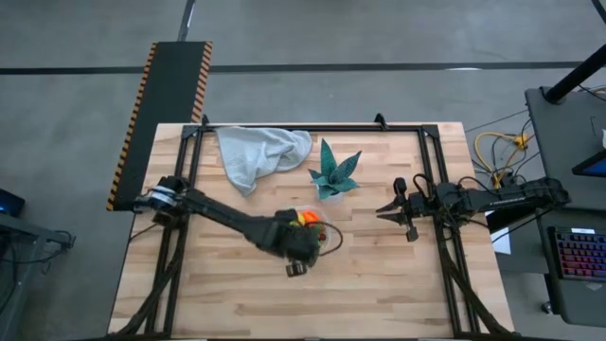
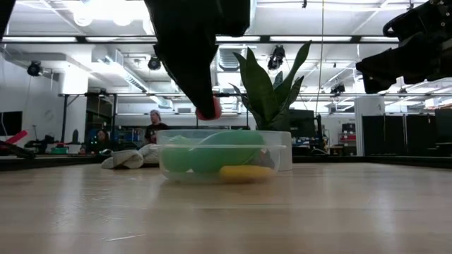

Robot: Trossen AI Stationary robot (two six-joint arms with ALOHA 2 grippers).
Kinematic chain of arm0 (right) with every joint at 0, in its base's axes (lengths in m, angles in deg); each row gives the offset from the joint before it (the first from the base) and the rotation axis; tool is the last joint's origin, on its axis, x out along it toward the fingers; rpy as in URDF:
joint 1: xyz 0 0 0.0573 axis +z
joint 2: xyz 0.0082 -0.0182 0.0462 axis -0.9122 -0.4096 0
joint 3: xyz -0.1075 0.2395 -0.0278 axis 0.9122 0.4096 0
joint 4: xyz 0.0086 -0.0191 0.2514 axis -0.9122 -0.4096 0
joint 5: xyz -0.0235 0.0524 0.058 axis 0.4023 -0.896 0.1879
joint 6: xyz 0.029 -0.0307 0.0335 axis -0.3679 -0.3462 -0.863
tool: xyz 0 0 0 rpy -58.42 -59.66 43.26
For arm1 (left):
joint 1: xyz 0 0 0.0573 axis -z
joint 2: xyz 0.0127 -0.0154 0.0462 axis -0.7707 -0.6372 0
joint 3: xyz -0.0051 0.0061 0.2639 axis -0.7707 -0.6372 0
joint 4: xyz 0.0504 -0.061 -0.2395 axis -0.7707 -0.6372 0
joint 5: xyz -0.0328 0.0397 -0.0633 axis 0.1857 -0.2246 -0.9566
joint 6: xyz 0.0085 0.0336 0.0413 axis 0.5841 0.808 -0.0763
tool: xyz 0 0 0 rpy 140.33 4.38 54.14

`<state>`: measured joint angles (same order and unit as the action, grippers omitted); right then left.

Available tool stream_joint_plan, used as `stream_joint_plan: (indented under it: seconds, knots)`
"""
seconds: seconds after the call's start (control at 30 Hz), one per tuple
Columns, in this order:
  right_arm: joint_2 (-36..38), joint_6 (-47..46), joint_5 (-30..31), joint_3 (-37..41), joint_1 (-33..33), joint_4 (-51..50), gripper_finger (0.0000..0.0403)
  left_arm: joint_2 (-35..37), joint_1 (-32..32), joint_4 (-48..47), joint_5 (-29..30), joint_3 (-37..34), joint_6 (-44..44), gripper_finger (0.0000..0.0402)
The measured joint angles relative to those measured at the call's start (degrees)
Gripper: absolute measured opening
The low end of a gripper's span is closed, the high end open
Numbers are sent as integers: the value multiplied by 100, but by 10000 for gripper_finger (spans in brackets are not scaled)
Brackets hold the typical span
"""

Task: Pick and placing Produce into tupperware
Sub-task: Put the peach into the transparent bin, then return to Home Position

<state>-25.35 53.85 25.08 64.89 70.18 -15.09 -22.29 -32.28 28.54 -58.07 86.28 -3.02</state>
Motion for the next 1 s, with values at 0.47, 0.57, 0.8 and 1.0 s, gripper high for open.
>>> stream_joint_plan:
  seconds: [0.47, 0.57, 0.8, 1.0]
  knots:
    - [-2, -126, 0, -1, -1, -78, 54, 9, -720, -252, -57, -51, 828, 86]
    - [-2, -151, -2, 0, -2, -80, 54, 13, -716, -252, -118, -51, 987, 138]
    - [-2, -196, -2, -2, -1, -80, 54, 13, -716, -150, -435, -51, 887, 223]
    - [-2, -19, 2, 0, 0, -46, 54, 133, -627, 1026, -295, 103, 1918, 187]
